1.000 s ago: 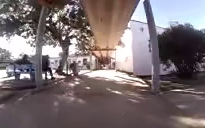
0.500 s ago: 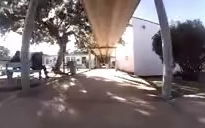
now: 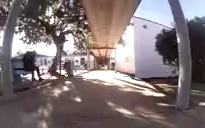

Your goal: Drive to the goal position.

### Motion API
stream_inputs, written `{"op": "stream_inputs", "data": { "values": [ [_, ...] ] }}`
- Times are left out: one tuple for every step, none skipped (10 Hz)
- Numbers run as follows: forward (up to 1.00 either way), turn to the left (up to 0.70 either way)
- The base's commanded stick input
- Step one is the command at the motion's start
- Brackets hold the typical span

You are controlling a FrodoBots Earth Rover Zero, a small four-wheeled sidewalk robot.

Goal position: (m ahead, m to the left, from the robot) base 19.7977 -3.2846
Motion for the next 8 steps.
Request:
{"op": "stream_inputs", "data": {
  "values": [
    [1.00,0.01],
    [1.00,0.01],
    [1.00,0.01],
    [1.00,0.01],
    [1.00,0.01],
    [1.00,0.01],
    [1.00,0.01],
    [1.00,0.01]
  ]
}}
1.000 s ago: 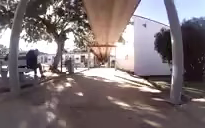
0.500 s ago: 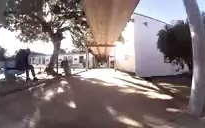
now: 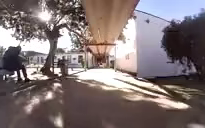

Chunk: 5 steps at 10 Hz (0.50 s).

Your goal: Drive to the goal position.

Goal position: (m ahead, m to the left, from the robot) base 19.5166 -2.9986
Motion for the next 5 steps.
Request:
{"op": "stream_inputs", "data": {
  "values": [
    [1.00,0.01],
    [1.00,0.01],
    [1.00,0.01],
    [1.00,0.01],
    [1.00,0.01]
  ]
}}
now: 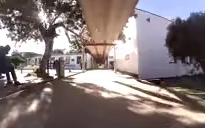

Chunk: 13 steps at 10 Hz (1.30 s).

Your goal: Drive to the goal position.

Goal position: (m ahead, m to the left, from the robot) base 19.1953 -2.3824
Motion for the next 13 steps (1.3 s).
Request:
{"op": "stream_inputs", "data": {
  "values": [
    [1.00,0.01],
    [1.00,0.01],
    [1.00,0.01],
    [1.00,0.01],
    [1.00,0.01],
    [1.00,0.01],
    [1.00,0.01],
    [1.00,0.27],
    [1.00,0.38],
    [1.00,0.01],
    [1.00,0.01],
    [1.00,0.01],
    [1.00,0.01]
  ]
}}
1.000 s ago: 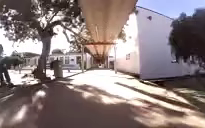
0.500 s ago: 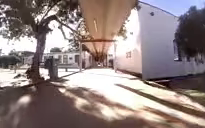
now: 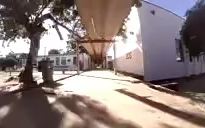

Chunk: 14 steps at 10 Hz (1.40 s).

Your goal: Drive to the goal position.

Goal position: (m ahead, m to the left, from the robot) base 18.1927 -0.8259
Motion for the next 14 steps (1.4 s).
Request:
{"op": "stream_inputs", "data": {
  "values": [
    [1.00,0.01],
    [1.00,0.01],
    [1.00,0.01],
    [1.00,0.01],
    [1.00,0.01],
    [1.00,0.01],
    [1.00,0.01],
    [1.00,0.01],
    [1.00,0.01],
    [1.00,0.01],
    [1.00,0.01],
    [1.00,0.01],
    [1.00,0.15],
    [1.00,0.35]
  ]
}}
